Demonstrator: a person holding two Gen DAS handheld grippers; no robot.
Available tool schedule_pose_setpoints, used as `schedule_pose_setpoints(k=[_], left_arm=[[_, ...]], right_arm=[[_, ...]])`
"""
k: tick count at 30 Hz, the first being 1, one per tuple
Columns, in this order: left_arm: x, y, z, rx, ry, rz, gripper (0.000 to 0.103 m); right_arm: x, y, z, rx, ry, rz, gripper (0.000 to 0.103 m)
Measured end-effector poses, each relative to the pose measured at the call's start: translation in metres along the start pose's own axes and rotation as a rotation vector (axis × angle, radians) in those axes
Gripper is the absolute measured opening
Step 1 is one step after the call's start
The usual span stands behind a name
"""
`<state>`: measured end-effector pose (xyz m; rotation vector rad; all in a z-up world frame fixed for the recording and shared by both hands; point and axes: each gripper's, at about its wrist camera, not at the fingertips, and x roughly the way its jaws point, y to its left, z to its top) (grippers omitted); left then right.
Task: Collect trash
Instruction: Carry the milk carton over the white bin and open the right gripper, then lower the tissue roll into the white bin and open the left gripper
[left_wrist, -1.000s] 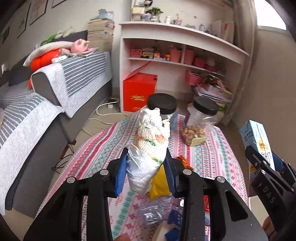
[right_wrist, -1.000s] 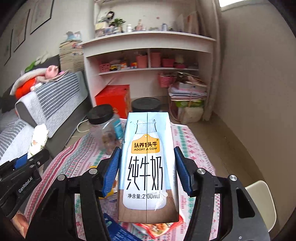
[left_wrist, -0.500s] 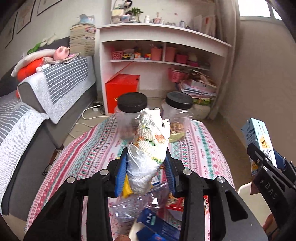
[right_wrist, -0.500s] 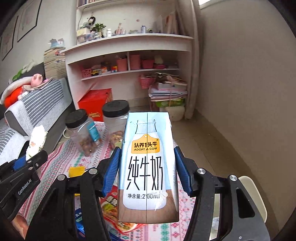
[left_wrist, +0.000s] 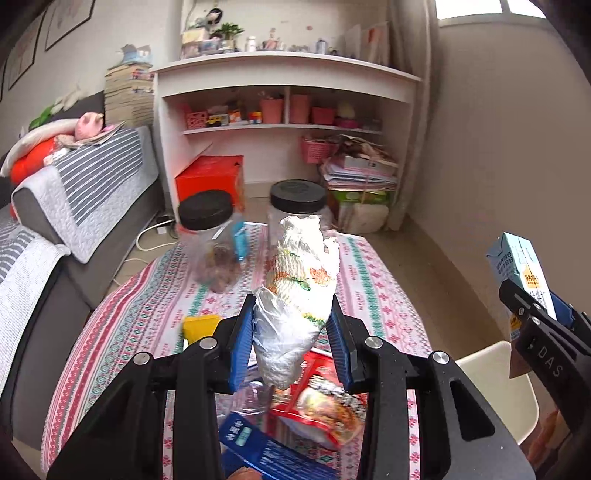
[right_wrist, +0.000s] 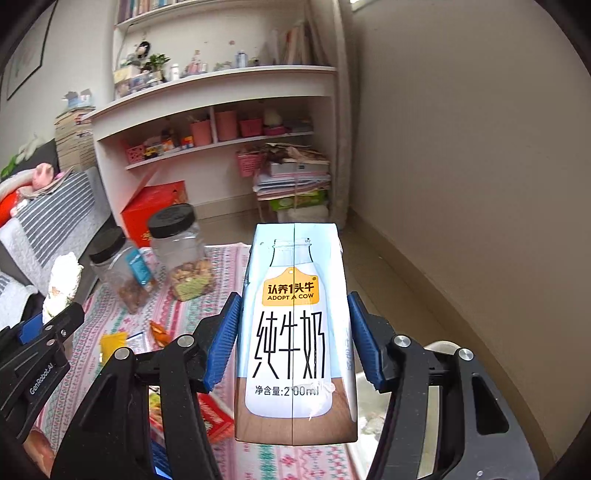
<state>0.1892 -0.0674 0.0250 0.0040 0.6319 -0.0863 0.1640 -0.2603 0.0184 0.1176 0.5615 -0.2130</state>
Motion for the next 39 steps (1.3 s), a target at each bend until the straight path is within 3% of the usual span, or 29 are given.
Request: schedule_pose_setpoints(k=[23, 24, 26, 27, 39], left_arm=[[0.002, -0.133, -0.030, 0.193, 0.038, -0.154, 0.037], [0.002, -0.142, -0.032, 0.205, 0.042, -0.167, 0.037], [0.002, -0.155, -0.035, 0.224, 0.048, -0.188, 0.037], [0.002, -0.161, -0.037, 0.232, 0.052, -0.197, 0.037], [0.015, -0.244, -0.070, 0.306, 0.145, -0.315, 0.039]], right_arm=[[-0.006, -0.148, -0.032, 0.159, 0.102, -0.218, 0.055], [-0.007, -0.153, -0.033, 0.168, 0.105, -0.226, 0.056], [-0.011, -0.167, -0.036, 0.189, 0.101, -0.253, 0.073], [-0.012, -0.170, -0.036, 0.198, 0.095, -0.265, 0.077], [-0.036, -0.242, -0.043, 0.336, 0.060, -0.359, 0.087]])
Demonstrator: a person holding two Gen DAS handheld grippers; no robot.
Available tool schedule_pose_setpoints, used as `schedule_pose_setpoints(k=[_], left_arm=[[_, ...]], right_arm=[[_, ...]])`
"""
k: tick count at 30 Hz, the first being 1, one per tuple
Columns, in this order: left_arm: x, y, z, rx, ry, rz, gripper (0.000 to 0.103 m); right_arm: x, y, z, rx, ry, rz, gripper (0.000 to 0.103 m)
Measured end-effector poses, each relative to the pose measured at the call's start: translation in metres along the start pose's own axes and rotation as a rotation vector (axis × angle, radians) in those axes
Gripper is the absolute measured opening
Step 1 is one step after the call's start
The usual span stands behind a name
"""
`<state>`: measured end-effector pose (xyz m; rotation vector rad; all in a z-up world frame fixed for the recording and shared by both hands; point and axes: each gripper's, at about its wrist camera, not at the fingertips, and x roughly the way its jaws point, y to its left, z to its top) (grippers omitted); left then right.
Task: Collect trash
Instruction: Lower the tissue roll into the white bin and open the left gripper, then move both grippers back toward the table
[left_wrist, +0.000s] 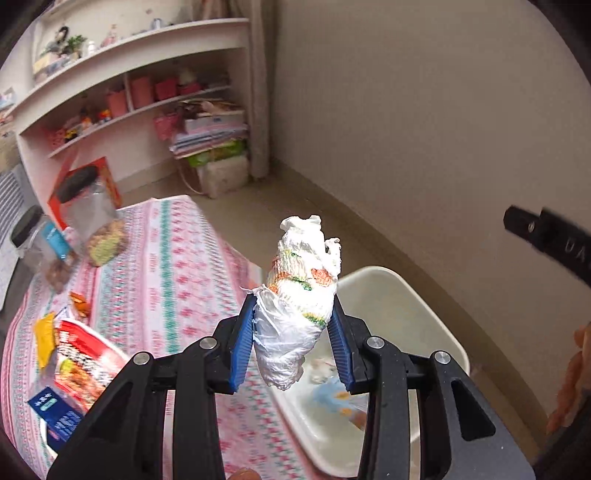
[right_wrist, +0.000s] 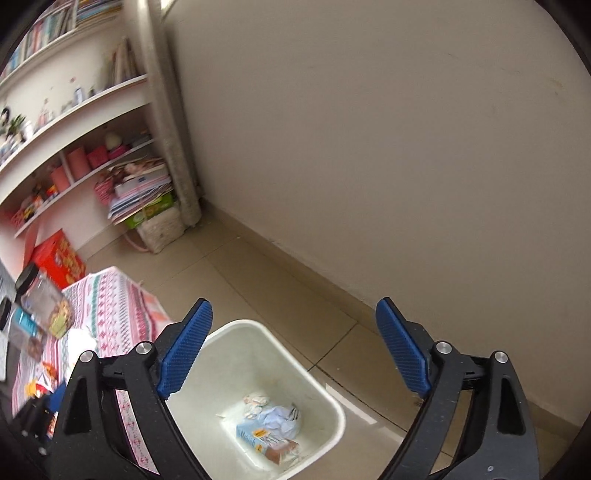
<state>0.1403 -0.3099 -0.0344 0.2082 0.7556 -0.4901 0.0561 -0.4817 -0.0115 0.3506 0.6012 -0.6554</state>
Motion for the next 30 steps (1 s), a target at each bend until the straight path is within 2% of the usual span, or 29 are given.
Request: schedule_pose_setpoints(k=[6, 7, 8, 10, 15, 19, 30], left_arm=[[0.011, -0.028, 0.001, 0.034, 0.023, -0.040, 0.039], [0.013, -0.033, 0.001, 0.040, 0.027, -0.047, 0.042], [0.014, -0.036, 0.001, 0.043, 0.030, -0.052, 0.052], [0.014, -0.041, 0.000, 0.041, 0.029, -0.064, 0.062], [0.011, -0.046, 0.000, 0.061, 0.016, -0.048, 0.063], [0.007, -0.040, 0.003, 0.066, 0.000, -0.032, 0.066], [-0.001, 0.004, 0.010, 0.081, -0.040, 0.055, 0.068]], right_arm=[[0.002, -0.027, 0.004, 0.048, 0.000, -0.034, 0.087], [0.002, -0.031, 0.004, 0.055, 0.000, -0.041, 0.088], [0.002, -0.034, 0.004, 0.060, -0.001, -0.046, 0.088], [0.003, -0.040, 0.004, 0.068, -0.003, -0.061, 0.090], [0.003, -0.044, 0.006, 0.068, -0.011, -0.075, 0.092], [0.002, -0.037, 0.006, 0.059, -0.023, -0.073, 0.096], [0.000, 0.014, 0.003, -0.013, -0.054, -0.053, 0.096]])
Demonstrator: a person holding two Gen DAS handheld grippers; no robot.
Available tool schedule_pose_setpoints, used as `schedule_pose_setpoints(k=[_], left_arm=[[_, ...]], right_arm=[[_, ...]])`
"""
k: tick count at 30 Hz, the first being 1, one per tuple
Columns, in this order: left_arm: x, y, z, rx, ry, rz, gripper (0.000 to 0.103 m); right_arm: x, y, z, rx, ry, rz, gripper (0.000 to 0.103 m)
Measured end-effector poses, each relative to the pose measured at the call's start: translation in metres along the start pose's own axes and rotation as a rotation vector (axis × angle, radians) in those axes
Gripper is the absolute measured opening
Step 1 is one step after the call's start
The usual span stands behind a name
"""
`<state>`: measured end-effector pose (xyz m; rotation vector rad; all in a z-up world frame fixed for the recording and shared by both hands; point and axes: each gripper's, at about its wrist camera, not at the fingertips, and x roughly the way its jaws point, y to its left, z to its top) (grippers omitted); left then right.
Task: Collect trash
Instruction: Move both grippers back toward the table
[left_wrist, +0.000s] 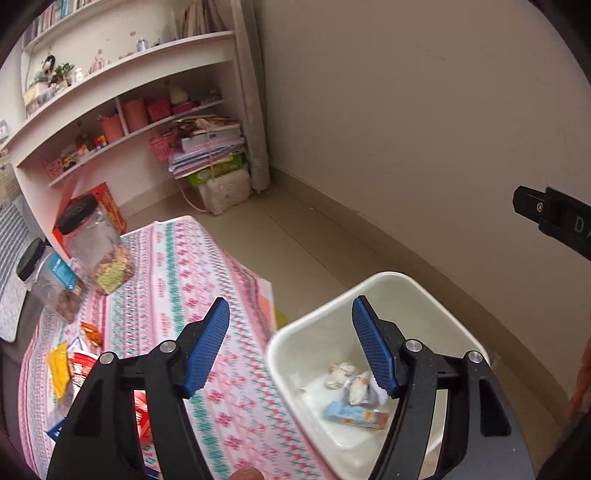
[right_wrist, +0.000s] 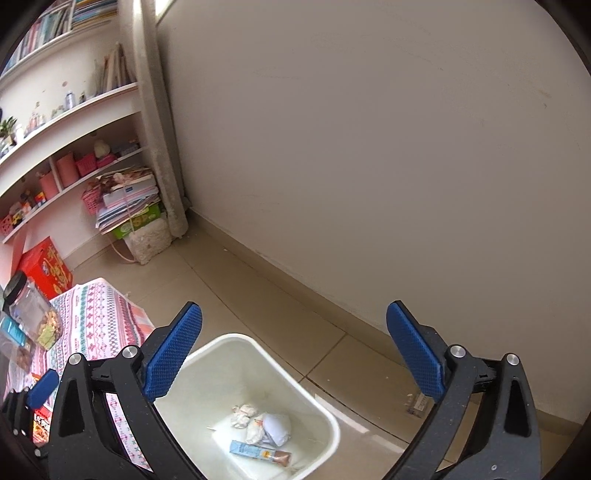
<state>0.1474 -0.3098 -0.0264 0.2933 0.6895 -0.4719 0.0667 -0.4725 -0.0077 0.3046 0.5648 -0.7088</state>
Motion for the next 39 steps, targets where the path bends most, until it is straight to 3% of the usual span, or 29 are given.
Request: schedule_pose_setpoints(k=[10, 39], left_arm=[[0.001, 0.047, -0.001, -0.071, 0.012, 0.039, 0.070], [-0.001, 0.191, -0.030, -0.277, 0.133, 0.247, 0.070]], right_arm=[[0.004, 0.054, -0.010, -0.097, 0.009, 0.020, 0.096], [-0.010, 0.199, -0.041, -0.256, 0.071, 0.226, 0.096]])
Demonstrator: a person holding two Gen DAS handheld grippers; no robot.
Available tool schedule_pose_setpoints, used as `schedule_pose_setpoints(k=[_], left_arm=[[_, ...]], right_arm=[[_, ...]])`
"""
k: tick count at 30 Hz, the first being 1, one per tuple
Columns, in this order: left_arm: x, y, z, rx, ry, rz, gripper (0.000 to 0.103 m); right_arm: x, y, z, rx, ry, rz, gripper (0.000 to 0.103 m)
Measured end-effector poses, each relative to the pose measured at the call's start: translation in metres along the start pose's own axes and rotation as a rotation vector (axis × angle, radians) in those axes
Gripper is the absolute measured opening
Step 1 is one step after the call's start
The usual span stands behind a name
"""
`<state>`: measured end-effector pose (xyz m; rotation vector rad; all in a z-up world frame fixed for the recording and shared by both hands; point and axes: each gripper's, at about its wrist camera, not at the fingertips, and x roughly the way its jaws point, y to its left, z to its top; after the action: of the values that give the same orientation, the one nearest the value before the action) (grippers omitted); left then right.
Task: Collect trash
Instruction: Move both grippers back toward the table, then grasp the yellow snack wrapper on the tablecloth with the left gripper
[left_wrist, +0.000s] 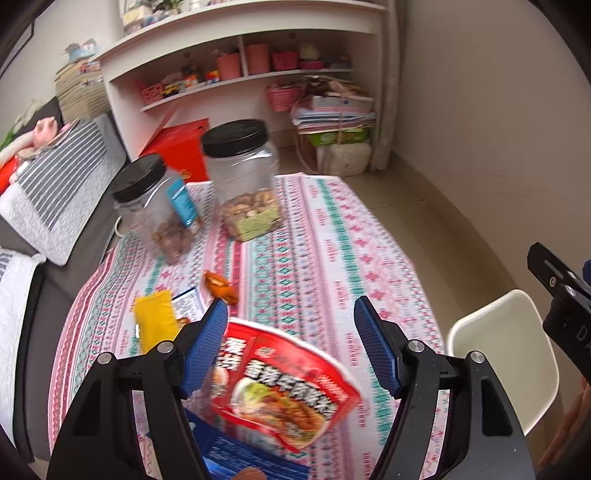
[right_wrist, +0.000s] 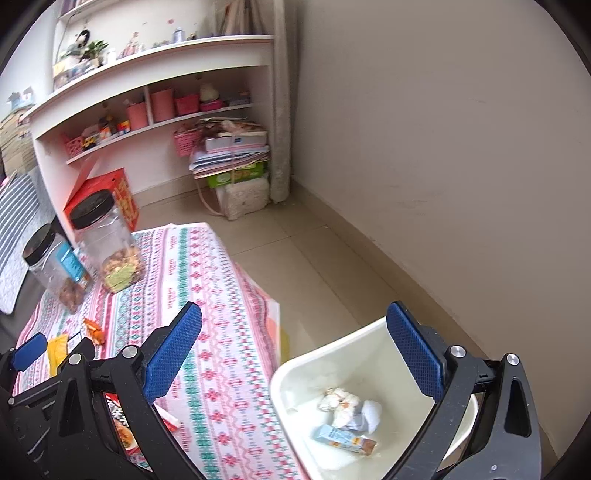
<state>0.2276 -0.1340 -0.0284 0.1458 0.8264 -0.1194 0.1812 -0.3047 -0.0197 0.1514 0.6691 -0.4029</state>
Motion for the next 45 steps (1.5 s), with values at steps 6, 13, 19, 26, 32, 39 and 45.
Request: schedule_pose_setpoints(k=[6, 13, 19, 26, 32, 39, 45], left_arm=[[0.015, 0.029, 0.002, -0.044, 0.054, 0.046, 0.070], [0.044, 0.076, 0.007, -0.124, 0.140, 0.104, 0.070], [0.083, 0.131, 0.011, -0.217, 0.290, 0.143, 0.069], [0.127, 0.183, -0.005, -0.398, 0.428, 0.087, 0.069], [0.147, 0.193, -0.011, -0.482, 0.457, 0.053, 0.069], [0.154, 0.195, -0.019, -0.506, 0.490, 0.032, 0.047], [0.121, 0.211, -0.025, -0.486, 0.438, 0.012, 0.029]], right_arm=[[0.005, 0.024, 0.000, -0.017, 0.032, 0.058, 0.096], [0.011, 0.056, 0.000, -0.061, 0.062, 0.114, 0.096], [0.018, 0.083, -0.004, -0.143, 0.077, 0.135, 0.096], [0.025, 0.093, -0.003, -0.166, 0.100, 0.151, 0.096], [0.032, 0.099, -0.005, -0.182, 0.125, 0.154, 0.096], [0.036, 0.110, -0.008, -0.216, 0.145, 0.161, 0.096], [0.037, 0.126, -0.012, -0.244, 0.163, 0.207, 0.096]])
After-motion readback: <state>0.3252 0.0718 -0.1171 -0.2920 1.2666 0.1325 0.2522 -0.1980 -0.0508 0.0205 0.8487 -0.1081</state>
